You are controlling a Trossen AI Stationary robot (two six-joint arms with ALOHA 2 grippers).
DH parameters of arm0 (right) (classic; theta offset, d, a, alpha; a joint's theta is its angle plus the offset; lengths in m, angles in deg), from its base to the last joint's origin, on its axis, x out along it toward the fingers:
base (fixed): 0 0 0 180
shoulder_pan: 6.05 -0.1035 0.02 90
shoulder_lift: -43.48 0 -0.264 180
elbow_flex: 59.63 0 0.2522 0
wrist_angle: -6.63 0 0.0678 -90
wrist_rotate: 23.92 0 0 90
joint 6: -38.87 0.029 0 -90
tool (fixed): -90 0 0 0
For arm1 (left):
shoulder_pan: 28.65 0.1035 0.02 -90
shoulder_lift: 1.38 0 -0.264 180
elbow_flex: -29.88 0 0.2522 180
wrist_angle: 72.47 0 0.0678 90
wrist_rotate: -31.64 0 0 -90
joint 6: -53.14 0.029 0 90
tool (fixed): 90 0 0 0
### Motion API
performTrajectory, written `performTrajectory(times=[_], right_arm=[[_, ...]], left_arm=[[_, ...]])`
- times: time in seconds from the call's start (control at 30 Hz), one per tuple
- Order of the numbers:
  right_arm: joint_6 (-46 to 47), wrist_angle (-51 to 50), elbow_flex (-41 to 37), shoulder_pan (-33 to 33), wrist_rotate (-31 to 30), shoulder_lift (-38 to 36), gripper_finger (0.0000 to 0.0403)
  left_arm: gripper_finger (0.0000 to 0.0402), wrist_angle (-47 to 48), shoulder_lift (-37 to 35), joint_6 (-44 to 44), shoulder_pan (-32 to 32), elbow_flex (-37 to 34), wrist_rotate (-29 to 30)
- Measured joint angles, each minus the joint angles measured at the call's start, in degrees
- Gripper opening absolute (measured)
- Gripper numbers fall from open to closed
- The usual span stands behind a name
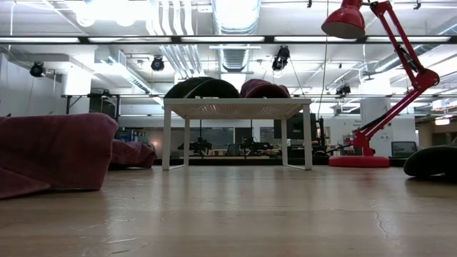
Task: Pick & Place hat
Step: Stack the left black cap on top of the black cap on the shelf
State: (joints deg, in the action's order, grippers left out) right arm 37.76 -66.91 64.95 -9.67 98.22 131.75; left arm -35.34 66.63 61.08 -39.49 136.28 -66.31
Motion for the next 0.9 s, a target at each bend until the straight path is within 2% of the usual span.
performTrajectory(times=[0.53, 0.9], right_arm=[[2.28, 3.28, -4.85, -0.29, -1.66, -0.55, 0.0010], [1.44, 3.08, -4.34, -1.91, -3.80, -1.46, 0.0011]], left_arm=[[0.0225, -2.33, 6.89, -10.87, -0.37, 0.09, -1.34], [0.0225, 3.30, 5.91, -11.83, -0.36, 4.63, 5.55]])
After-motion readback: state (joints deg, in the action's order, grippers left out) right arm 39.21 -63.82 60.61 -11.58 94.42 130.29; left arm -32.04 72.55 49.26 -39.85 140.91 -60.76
